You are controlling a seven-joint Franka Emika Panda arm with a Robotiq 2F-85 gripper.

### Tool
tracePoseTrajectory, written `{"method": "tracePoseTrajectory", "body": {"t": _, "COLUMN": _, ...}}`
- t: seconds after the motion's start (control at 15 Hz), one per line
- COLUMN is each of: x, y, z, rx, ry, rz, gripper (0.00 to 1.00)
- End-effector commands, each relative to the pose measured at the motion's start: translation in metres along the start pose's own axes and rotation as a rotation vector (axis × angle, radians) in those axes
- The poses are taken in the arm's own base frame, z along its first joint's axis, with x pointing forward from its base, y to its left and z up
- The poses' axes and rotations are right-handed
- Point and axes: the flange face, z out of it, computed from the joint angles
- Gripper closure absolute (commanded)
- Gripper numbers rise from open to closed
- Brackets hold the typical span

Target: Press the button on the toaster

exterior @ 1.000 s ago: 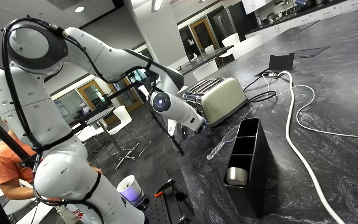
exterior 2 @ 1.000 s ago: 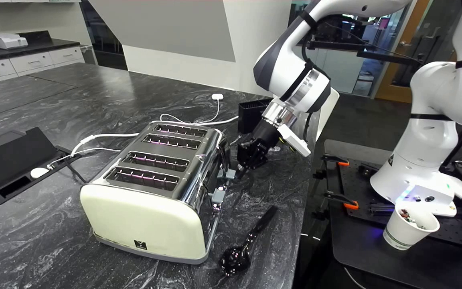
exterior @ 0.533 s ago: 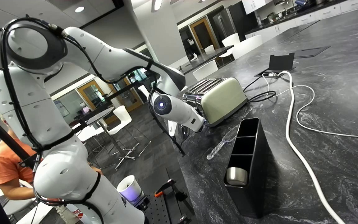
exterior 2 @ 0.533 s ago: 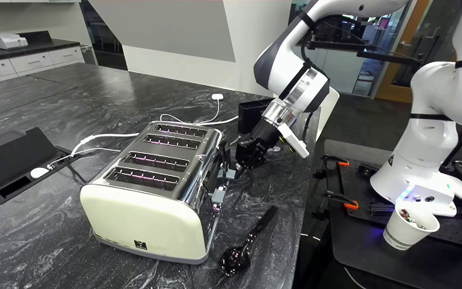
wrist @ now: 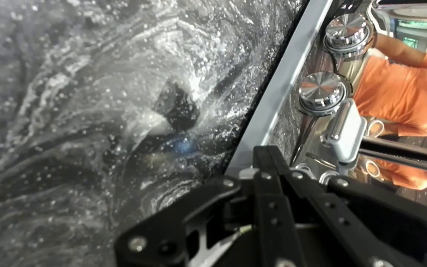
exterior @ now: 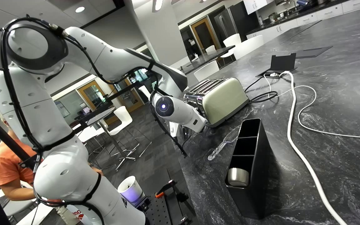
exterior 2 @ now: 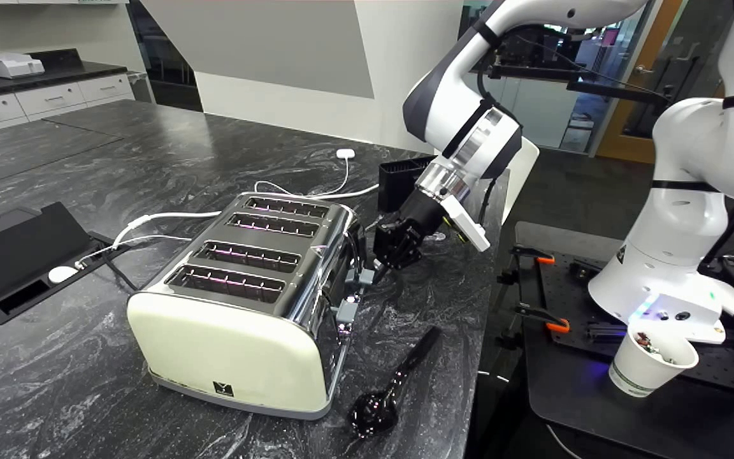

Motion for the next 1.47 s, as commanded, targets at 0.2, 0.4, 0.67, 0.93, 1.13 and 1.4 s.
{"method": "tracePoseTrajectory", "body": {"t": 0.2, "x": 0.0043, "y": -0.0036, "z": 0.0027, "rx": 0.056, "ry": -0.012, "rz": -0.009, "gripper": 1.0}}
{"method": "tracePoseTrajectory", "body": {"t": 0.4, "x": 0.0049, "y": -0.0047, "z": 0.0049, "rx": 0.055, "ry": -0.013, "rz": -0.008, "gripper": 1.0}}
{"method": "tracePoseTrajectory", "body": {"t": 0.67, "x": 0.0069, "y": -0.0051, "z": 0.0062, "rx": 0.042, "ry": -0.005, "rz": -0.005, "gripper": 1.0}}
{"method": "tracePoseTrajectory", "body": {"t": 0.93, "x": 0.008, "y": -0.0053, "z": 0.0074, "rx": 0.035, "ry": 0.0, "rz": -0.005, "gripper": 1.0}}
{"method": "tracePoseTrajectory", "body": {"t": 1.13, "x": 0.009, "y": -0.0053, "z": 0.0076, "rx": 0.036, "ry": 0.004, "rz": -0.007, "gripper": 1.0}}
{"method": "tracePoseTrajectory", "body": {"t": 1.4, "x": 0.0115, "y": -0.006, "z": 0.0084, "rx": 0.04, "ry": 0.026, "rz": -0.036, "gripper": 1.0}}
